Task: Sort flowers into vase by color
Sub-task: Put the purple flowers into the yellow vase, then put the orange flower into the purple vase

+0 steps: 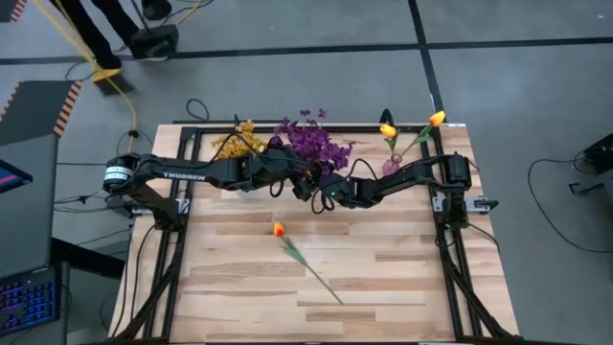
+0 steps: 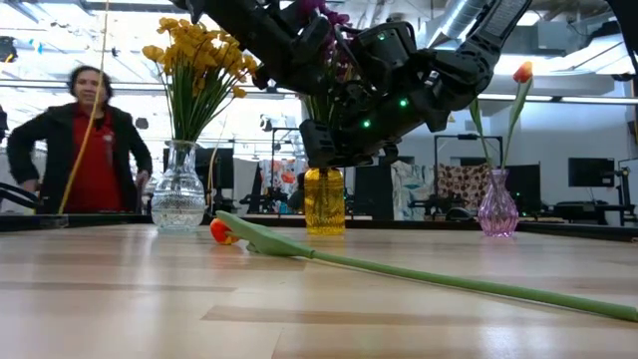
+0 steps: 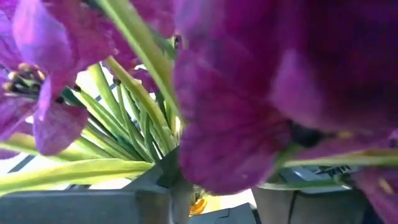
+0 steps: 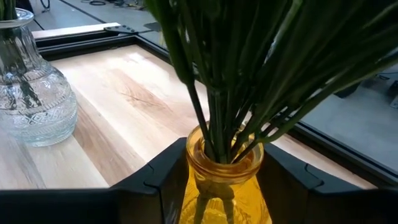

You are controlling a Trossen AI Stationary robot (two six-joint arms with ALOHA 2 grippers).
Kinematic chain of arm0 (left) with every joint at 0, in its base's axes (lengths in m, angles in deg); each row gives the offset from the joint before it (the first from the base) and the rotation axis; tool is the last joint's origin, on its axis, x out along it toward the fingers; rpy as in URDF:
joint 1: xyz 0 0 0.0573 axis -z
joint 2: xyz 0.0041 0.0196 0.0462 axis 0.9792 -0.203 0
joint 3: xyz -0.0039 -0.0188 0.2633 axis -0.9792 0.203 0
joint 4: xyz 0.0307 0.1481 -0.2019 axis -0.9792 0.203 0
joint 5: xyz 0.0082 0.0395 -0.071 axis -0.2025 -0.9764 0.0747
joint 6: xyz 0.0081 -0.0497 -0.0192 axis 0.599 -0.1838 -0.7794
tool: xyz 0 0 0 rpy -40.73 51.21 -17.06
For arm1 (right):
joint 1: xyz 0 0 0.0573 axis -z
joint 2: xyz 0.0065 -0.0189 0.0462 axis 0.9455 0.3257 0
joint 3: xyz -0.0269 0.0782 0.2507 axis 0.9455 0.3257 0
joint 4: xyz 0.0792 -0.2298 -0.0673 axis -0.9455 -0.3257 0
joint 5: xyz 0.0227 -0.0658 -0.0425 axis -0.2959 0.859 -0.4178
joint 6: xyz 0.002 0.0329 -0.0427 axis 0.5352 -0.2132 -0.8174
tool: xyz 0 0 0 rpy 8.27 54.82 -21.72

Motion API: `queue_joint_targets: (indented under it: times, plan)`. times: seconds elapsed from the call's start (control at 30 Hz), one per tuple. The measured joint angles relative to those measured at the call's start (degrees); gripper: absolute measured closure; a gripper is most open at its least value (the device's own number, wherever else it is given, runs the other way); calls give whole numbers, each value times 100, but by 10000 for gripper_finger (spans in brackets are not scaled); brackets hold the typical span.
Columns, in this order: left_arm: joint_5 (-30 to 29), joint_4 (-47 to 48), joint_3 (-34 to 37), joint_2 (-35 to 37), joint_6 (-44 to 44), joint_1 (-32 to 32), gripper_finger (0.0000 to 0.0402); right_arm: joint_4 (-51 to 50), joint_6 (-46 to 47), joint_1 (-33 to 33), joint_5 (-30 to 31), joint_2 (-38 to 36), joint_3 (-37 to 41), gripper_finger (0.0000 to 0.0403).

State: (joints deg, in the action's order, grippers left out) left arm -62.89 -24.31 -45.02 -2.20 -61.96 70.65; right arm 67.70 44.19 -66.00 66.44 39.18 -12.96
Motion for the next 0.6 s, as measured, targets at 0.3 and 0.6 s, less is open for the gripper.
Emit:
queue_joint_targets:
  times: [0.3, 0.6]
  plan:
    - [145, 61, 4, 72, 3, -2, 237, -1, 2, 0, -2, 0, 0, 162]
    - [306, 466, 5, 527, 4, 0, 237, -203, -39, -83, -7, -108, 0, 162]
